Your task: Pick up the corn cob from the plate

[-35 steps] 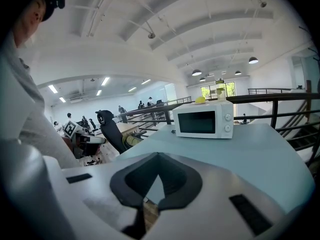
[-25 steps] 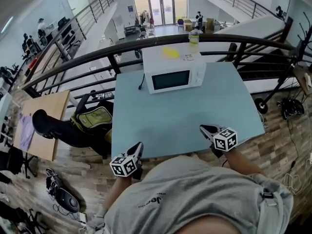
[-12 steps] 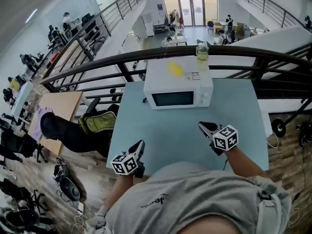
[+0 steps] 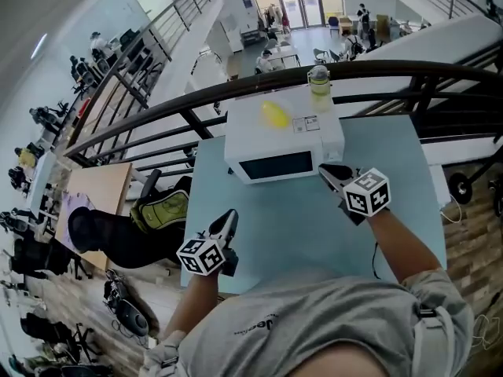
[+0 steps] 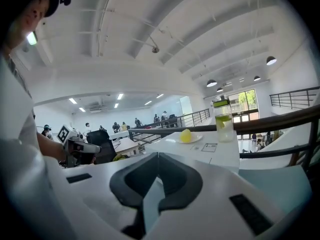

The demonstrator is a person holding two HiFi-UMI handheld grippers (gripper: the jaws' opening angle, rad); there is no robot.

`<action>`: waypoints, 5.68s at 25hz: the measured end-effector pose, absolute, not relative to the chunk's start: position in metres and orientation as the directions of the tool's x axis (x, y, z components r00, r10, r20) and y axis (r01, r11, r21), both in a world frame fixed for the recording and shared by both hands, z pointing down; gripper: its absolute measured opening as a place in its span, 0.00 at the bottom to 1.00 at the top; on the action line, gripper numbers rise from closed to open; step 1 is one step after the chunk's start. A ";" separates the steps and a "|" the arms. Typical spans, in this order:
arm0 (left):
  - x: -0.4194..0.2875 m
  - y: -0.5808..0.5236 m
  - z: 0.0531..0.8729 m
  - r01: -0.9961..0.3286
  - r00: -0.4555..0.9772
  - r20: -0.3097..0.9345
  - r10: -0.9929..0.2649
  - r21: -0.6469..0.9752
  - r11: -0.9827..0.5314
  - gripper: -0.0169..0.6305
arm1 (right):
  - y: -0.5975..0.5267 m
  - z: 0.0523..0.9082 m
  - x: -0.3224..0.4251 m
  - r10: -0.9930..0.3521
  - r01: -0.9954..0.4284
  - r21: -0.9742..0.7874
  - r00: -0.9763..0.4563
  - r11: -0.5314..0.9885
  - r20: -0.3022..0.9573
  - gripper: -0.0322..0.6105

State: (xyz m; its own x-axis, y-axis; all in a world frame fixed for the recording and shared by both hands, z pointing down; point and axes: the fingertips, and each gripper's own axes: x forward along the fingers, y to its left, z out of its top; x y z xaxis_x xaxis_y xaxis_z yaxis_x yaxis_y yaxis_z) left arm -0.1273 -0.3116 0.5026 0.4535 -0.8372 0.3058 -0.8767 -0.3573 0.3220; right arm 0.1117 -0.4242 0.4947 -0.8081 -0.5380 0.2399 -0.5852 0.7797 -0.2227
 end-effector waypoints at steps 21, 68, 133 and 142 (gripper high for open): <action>-0.189 -0.463 0.474 -0.808 0.564 0.194 -0.802 0.327 -0.489 0.05 | -0.575 0.452 0.005 -0.624 -0.706 -0.092 -0.672 0.702 0.400 0.35; -0.183 -0.561 0.501 -0.809 0.574 0.179 -0.799 0.276 -0.519 0.05 | -0.678 0.556 -0.052 -0.584 -0.705 0.111 -0.477 0.701 0.657 0.48; -0.104 -0.301 0.256 -0.853 0.515 -0.095 -0.852 0.046 -0.520 0.05 | -0.393 0.232 0.067 -0.743 -0.668 0.333 -0.638 0.665 0.205 0.47; -0.057 -0.261 0.268 -0.867 0.495 -0.041 -0.868 0.035 -0.496 0.05 | -0.348 0.230 0.126 -0.716 -0.654 0.308 -0.679 0.691 0.166 0.47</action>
State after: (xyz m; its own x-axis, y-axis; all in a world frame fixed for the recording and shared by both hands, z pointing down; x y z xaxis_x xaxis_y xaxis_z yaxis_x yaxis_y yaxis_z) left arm -0.0565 -0.2612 0.2684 0.4949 -0.8680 -0.0413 -0.8674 -0.4963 0.0354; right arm 0.1256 -0.3477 0.2299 -0.6785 -0.7157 0.1655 -0.6540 0.6911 0.3076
